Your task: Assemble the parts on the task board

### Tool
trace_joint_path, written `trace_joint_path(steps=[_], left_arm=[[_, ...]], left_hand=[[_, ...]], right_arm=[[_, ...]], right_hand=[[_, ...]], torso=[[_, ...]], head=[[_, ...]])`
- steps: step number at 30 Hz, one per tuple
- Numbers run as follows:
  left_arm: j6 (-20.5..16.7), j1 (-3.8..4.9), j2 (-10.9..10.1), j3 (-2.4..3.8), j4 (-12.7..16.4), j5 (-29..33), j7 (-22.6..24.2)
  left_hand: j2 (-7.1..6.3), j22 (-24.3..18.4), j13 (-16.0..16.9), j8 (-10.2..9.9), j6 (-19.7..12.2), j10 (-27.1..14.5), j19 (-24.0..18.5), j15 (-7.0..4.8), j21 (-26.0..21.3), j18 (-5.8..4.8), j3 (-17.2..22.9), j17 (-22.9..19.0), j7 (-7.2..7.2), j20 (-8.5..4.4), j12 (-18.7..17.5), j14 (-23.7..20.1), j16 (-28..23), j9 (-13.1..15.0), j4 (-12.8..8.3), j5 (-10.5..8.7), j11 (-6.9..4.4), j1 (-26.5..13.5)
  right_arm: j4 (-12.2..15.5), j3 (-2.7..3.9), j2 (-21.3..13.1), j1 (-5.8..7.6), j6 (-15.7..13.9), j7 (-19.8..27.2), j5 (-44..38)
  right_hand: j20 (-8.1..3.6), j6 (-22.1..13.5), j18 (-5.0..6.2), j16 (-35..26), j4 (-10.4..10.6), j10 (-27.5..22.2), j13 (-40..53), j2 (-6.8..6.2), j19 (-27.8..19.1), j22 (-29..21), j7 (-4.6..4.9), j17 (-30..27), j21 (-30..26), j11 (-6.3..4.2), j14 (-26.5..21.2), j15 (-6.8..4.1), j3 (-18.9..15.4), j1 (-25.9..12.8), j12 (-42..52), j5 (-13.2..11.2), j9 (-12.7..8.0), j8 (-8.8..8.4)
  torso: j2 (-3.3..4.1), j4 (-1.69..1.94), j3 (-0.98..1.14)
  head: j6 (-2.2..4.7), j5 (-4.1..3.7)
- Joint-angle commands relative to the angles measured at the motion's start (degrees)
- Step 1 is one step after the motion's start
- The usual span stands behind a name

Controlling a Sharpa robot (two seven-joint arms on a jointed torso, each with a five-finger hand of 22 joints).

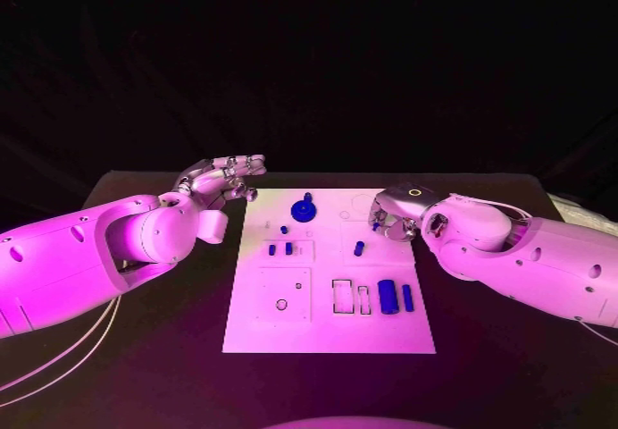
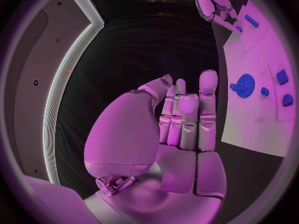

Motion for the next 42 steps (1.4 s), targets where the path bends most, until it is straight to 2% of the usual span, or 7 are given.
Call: trace_joint_path(steps=[1, 11, 17, 21, 31, 36, 42], left_arm=[[0.8, 0.03, 0.2, 0.04, 0.0, -0.2, -0.1], [1.0, 0.03, 0.3, 0.04, -0.8, -0.3, -0.4], [1.1, 0.02, 0.4, 0.03, -1.1, -0.3, -0.5], [1.2, 0.02, 0.5, 0.03, -1.2, -0.3, -0.6], [1.4, 0.02, 0.8, 0.03, -1.1, -0.3, -0.7], [1.4, 0.02, 1.0, 0.03, -0.9, -0.3, -0.8], [1.7, 0.02, 1.2, 0.03, -0.5, -0.3, -0.9]], left_hand=[[0.43, -0.1, 0.1, 0.3, -0.4, -0.5, 0.0, 0.03, -0.3, 0.44, -0.2, 0.0, 0.13, -0.2, 0.4, -0.4, -0.3, -0.1, -0.2, 0.07, 0.04, 0.2], [0.25, -0.6, 0.2, 0.2, -0.9, -1.2, -0.2, 0.23, -1.3, 0.51, -0.6, -0.5, 0.4, -0.09, 0.7, -0.6, -0.5, -0.1, -0.2, 0.05, 0.28, -0.1], [0.17, -0.8, 0.3, 0.2, -1.1, -1.4, -0.3, 0.29, -1.7, 0.55, -0.7, -0.7, 0.49, -0.04, 0.9, -0.7, -0.6, -0.2, -0.2, 0.06, 0.36, -0.2], [0.17, -0.8, 0.3, 0.2, -1.1, -1.4, -0.3, 0.29, -1.7, 0.55, -0.7, -0.7, 0.49, -0.04, 0.9, -0.7, -0.6, -0.2, -0.2, 0.06, 0.36, -0.2], [0.17, -0.9, 0.3, 0.2, -1.2, -1.5, -0.4, 0.31, -2.0, 0.59, -0.7, -0.8, 0.52, -0.03, 0.9, -0.8, -0.7, -0.2, -0.3, 0.07, 0.39, -0.2], [0.17, -0.9, 0.3, 0.2, -1.2, -1.5, -0.4, 0.31, -2.0, 0.59, -0.7, -0.8, 0.52, -0.03, 0.9, -0.8, -0.7, -0.2, -0.3, 0.07, 0.39, -0.2], [0.19, -1.0, 0.3, 0.2, -1.2, -1.5, -0.4, 0.33, -2.0, 0.58, -0.7, -0.8, 0.54, -0.02, 1.0, -0.8, -0.7, -0.2, -0.3, 0.08, 0.41, -0.1]], right_arm=[[0.7, 0.14, -0.5, 0.07, -4.1, -0.8, 1.2], [4.5, 0.36, -2.5, 0.15, -7.2, 0.0, 3.5], [8.4, 0.64, -3.8, 0.17, -8.5, 0.2, 4.1], [11.2, 0.76, -3.8, 0.17, -8.9, 0.6, 4.9], [14.9, 0.63, -0.7, -0.43, -6.2, 1.4, 5.6], [14.9, 0.42, 1.0, -1.33, -4.4, 1.7, 5.4], [14.2, 0.15, 3.1, -2.96, -1.7, 2.3, 5.3]], right_hand=[[-0.07, 0.4, -0.97, 0.3, 0.0, 0.4, -0.1, 0.22, 0.5, 0.3, 0.32, 0.1, 0.3, 0.05, 2.7, -0.42, 0.4, -0.1, -0.1, 0.0, 0.0, -0.09], [-0.05, 0.3, -1.02, 0.4, 0.0, 0.4, -0.1, 0.12, 0.6, 0.6, 0.39, 0.3, 0.5, 0.1, 2.7, -0.4, 0.5, -0.2, -0.1, 0.0, 0.1, -0.12], [-0.05, 0.4, -1.04, 0.5, -0.1, 0.4, -0.1, 0.09, 0.7, 0.8, 0.41, 0.4, 0.6, 0.1, 2.7, -0.41, 0.5, -0.2, -0.2, 0.0, 0.1, -0.13], [-0.06, 0.4, -1.05, 0.5, -0.2, 0.5, -0.1, 0.02, 0.8, 0.9, 0.45, 0.4, 0.8, 0.09, 2.7, -0.45, 0.7, 0.0, -0.2, 0.0, 0.1, -0.14], [-0.07, 0.4, -1.01, 0.5, -0.2, 0.6, -0.2, 0.01, 0.8, 0.8, 0.48, 0.3, 0.7, 0.09, 2.7, -0.46, 0.9, 0.1, -0.3, 0.0, 0.1, -0.15], [-0.07, 0.4, -1.0, 0.5, -0.3, 0.6, -0.2, 0.03, 0.8, 0.8, 0.5, 0.3, 0.7, 0.1, 2.7, -0.46, 1.0, 0.1, -0.3, 0.0, 0.1, -0.16], [-0.07, 0.4, -0.99, 0.5, -0.2, 0.6, -0.2, 0.08, 0.8, 0.7, 0.55, 0.3, 0.7, 0.15, 2.7, -0.45, 1.1, 0.1, -0.4, 0.0, 0.2, -0.2]], torso=[[0.02, -0.01, -0.05], [-0.01, 0.0, -0.01], [-0.01, 0.08, -0.07], [0.0, 0.05, -0.09], [0.01, 0.07, -0.16], [0.04, 0.09, -0.2], [0.09, 0.08, -0.17]], head=[[0.15, -0.08], [0.12, -0.17], [0.11, -0.09], [0.13, 0.28], [-0.5, 1.65], [-0.96, 2.49], [-1.14, 2.76]])
